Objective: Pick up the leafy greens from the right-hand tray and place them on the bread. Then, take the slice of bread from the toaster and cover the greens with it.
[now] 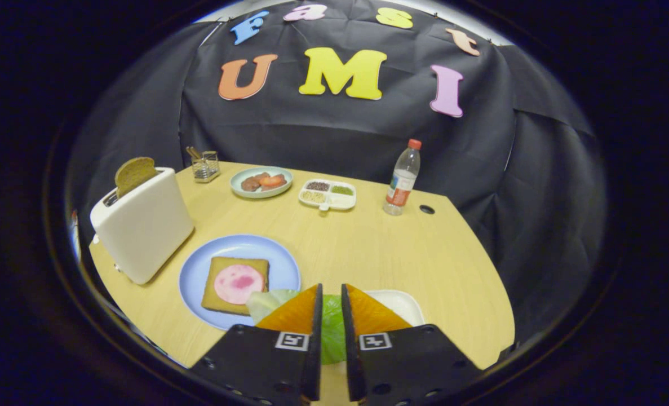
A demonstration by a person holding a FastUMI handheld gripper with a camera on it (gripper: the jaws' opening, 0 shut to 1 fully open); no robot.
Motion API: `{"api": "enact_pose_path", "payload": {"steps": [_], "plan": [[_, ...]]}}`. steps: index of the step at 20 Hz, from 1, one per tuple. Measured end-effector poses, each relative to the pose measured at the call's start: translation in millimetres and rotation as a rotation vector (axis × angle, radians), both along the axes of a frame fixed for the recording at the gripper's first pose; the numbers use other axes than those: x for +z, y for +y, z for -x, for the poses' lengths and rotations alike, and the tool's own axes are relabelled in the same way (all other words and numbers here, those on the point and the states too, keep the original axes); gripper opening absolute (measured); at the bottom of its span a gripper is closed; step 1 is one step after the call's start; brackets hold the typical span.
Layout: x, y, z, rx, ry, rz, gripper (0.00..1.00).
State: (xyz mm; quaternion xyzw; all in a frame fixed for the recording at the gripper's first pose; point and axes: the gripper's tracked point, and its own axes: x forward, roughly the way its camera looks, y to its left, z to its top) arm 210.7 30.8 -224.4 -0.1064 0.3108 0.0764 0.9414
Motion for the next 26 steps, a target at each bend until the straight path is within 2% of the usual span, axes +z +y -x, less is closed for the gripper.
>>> {"api": "enact_pose_path", "payload": {"steps": [4,6,10,12,13,18,19,20,21,26], "plan": [[-49,-7,3,-0.029,0.117,0.004,0.74],[-67,-6,5,-0.037,0.185,-0.032,0.88],[-85,-8,5,-0.043,0.24,-0.036,0.88],[-84,-8,3,-0.048,0.247,-0.063,0.85],[-82,-8,5,-0.044,0.252,-0.065,0.77],[-81,-5,2,-0.061,0.255,-0.059,0.16],[-81,-4,2,-0.046,0.25,-0.049,0.12],[-81,-6,1,-0.051,0.237,-0.051,0.12],[-80,-5,4,-0.049,0.248,-0.051,0.02],[-58,-5,8,-0.042,0.194,-0.077,0.01]]}}
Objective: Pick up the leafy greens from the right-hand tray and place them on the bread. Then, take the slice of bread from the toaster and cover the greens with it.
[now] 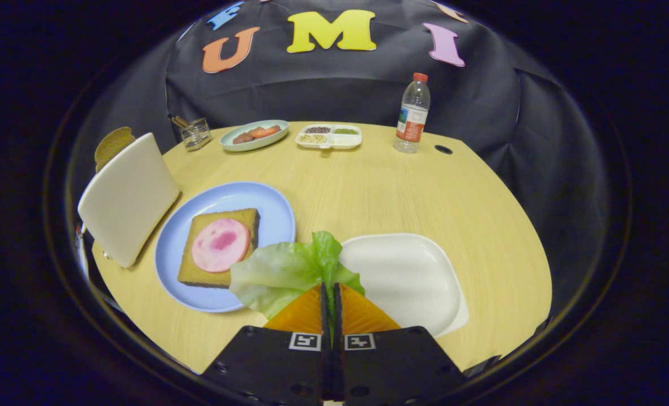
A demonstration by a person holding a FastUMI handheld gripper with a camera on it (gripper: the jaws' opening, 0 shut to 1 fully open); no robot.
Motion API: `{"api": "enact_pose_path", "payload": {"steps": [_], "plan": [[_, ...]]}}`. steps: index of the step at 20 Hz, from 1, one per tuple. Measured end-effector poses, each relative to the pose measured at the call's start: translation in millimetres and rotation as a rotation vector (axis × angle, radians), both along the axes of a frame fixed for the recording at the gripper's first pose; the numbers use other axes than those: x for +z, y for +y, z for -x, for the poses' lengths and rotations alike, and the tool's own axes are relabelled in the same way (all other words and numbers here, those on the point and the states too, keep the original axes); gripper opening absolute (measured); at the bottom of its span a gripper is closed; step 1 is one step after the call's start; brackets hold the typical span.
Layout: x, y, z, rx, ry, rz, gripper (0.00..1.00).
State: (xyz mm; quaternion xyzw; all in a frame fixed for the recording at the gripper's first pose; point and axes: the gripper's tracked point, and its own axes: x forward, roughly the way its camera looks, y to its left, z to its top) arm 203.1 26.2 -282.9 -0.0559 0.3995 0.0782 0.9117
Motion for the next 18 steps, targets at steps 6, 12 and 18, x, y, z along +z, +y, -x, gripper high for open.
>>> {"api": "enact_pose_path", "payload": {"steps": [6,12,18], "plan": [[-9,-6,4,-0.006,0.045,-0.012,0.0],[-19,-7,8,-0.019,0.081,-0.001,0.01],[-21,-10,15,-0.024,0.102,0.025,0.09]]}}
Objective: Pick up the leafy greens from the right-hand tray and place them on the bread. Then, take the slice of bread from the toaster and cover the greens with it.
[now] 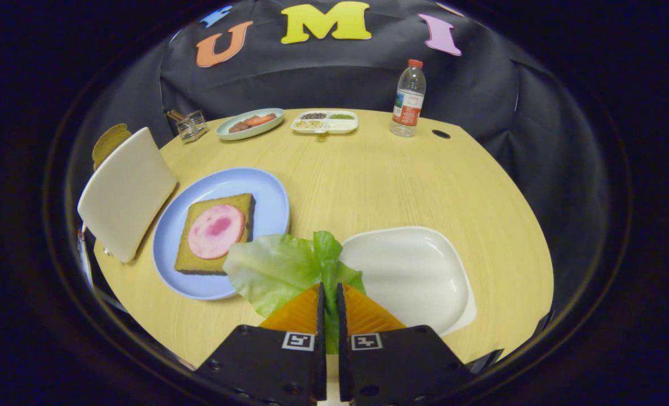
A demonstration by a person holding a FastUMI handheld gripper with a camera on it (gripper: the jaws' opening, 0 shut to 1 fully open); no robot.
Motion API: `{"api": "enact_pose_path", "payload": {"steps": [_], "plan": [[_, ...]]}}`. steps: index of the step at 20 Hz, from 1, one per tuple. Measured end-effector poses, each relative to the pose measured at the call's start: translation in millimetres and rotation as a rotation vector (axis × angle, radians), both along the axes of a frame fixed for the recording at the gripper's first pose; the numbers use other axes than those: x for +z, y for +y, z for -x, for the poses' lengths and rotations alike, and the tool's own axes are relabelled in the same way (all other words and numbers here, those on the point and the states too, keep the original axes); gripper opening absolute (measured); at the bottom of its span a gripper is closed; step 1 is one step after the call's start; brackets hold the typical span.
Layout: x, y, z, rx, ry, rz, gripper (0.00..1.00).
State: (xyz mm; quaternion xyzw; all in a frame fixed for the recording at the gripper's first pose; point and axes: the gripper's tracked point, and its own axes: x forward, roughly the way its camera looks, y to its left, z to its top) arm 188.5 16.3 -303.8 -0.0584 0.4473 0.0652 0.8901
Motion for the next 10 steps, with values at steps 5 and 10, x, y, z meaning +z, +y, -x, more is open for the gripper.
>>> {"api": "enact_pose_path", "payload": {"steps": [5,10], "plan": [[4,2,5,0.046,-0.04,0.064,0.14],[10,4,12,0.048,-0.061,0.057,0.01]]}}
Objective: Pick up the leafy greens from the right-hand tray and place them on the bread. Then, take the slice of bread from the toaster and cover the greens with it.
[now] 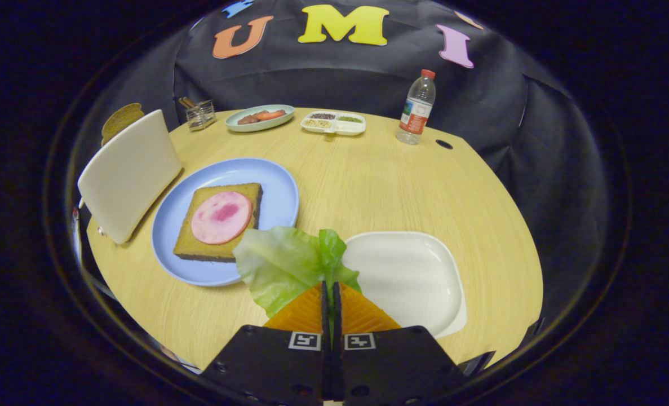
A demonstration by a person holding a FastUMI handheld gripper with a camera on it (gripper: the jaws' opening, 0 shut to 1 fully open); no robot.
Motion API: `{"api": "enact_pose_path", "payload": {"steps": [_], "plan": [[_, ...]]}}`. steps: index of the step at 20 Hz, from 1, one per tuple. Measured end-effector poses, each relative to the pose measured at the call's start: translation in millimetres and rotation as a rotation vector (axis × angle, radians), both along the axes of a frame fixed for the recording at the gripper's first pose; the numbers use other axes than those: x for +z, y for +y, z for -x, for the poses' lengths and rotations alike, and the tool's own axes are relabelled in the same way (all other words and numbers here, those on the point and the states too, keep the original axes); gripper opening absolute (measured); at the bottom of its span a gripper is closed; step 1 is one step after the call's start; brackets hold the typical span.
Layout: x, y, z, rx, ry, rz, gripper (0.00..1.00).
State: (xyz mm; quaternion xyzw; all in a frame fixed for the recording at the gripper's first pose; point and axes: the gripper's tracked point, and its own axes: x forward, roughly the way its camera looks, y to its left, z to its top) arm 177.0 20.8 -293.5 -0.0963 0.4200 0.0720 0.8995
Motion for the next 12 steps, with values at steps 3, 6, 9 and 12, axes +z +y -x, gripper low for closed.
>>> {"api": "enact_pose_path", "payload": {"steps": [3,6,9,12], "plan": [[17,4,4,0.017,-0.031,0.008,0.0],[20,2,6,0.015,-0.019,0.015,0.0],[31,5,5,0.011,-0.05,0.009,0.0],[19,7,9,0.022,-0.005,0.009,0.0]]}}
